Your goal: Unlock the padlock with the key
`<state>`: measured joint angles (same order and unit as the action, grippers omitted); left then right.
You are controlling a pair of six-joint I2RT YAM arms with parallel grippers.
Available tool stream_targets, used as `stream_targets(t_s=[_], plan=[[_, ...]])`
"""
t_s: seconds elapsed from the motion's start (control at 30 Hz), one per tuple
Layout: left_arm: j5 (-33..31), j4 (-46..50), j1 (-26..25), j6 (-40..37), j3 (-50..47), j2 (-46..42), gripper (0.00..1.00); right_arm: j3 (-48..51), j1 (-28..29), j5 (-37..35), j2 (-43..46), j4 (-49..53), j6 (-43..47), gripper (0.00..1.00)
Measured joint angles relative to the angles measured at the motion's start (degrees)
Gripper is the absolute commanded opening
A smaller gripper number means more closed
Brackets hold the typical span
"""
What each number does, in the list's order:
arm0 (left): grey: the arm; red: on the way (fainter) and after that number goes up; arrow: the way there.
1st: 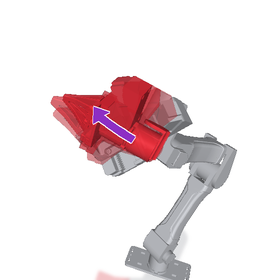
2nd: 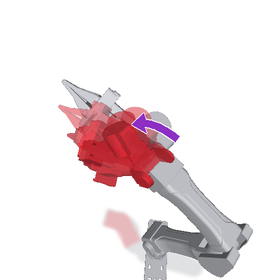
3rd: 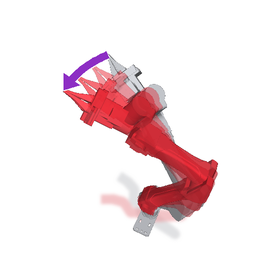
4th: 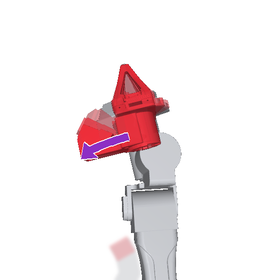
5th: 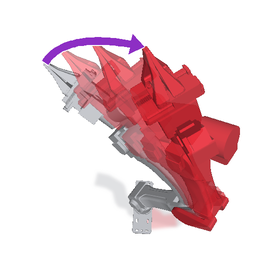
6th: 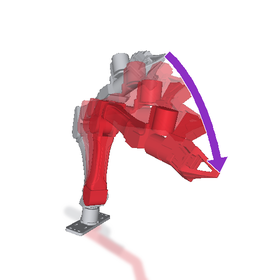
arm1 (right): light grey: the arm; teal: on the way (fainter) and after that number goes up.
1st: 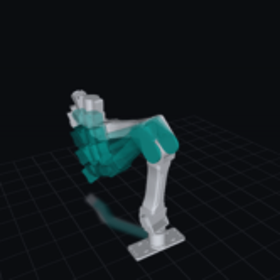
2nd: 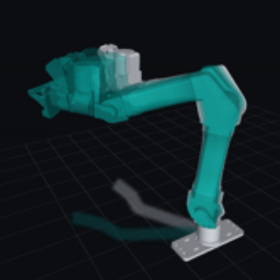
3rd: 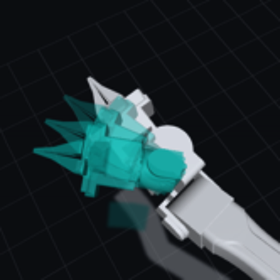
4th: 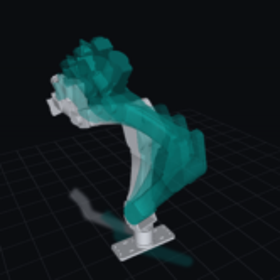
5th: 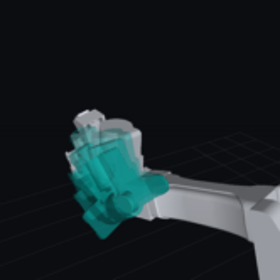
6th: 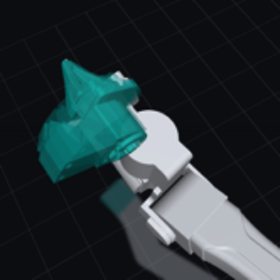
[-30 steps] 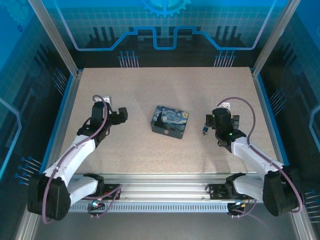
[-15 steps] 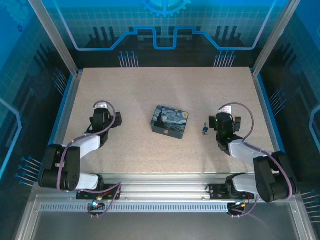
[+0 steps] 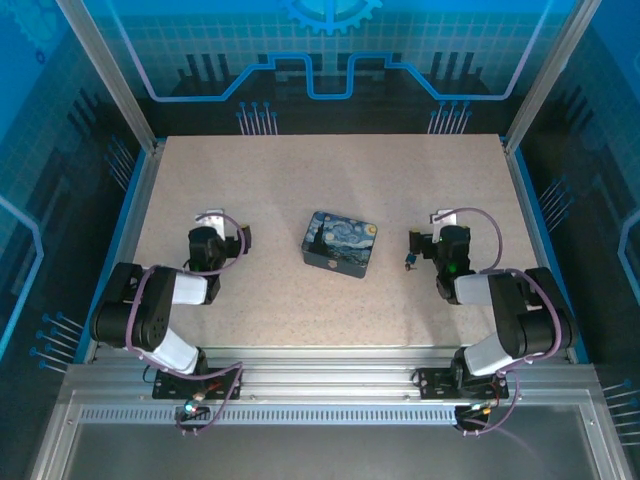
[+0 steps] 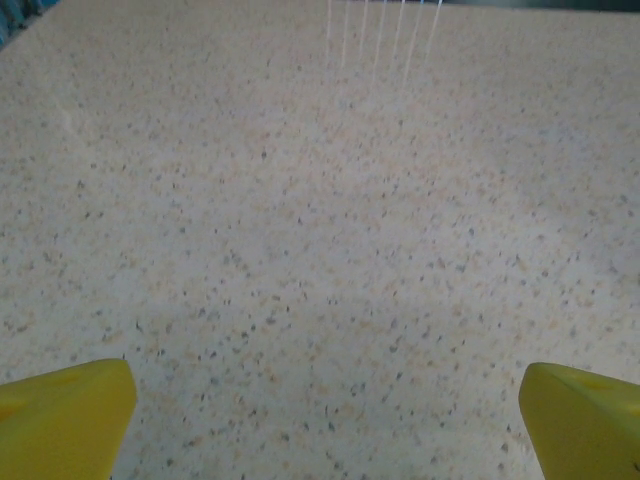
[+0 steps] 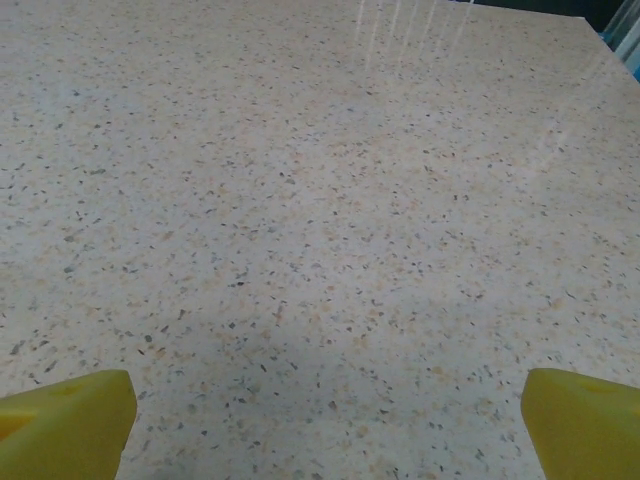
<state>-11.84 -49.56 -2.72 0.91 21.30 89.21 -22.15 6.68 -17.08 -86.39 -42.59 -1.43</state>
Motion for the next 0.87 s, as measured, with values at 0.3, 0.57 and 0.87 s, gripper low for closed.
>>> stream_targets(t_s=[0.3, 0.57, 0.87], plan=[[0.11, -2.19, 0.0, -0.02, 0.0, 0.0, 0.99, -0.09, 0.0, 0.26, 0.0, -1.62, -0.02, 1.0], [0.11, -2.64, 0.0, -0.02, 0.0, 0.0, 0.99, -0.09, 0.0, 0.66, 0.0, -1.62, -0.02, 1.0], [0.13, -2.89, 0.0, -0.02, 0.0, 0.0, 0.99, -0.13, -0.26, 1.11, 0.0, -1.62, -0.04, 1.0]])
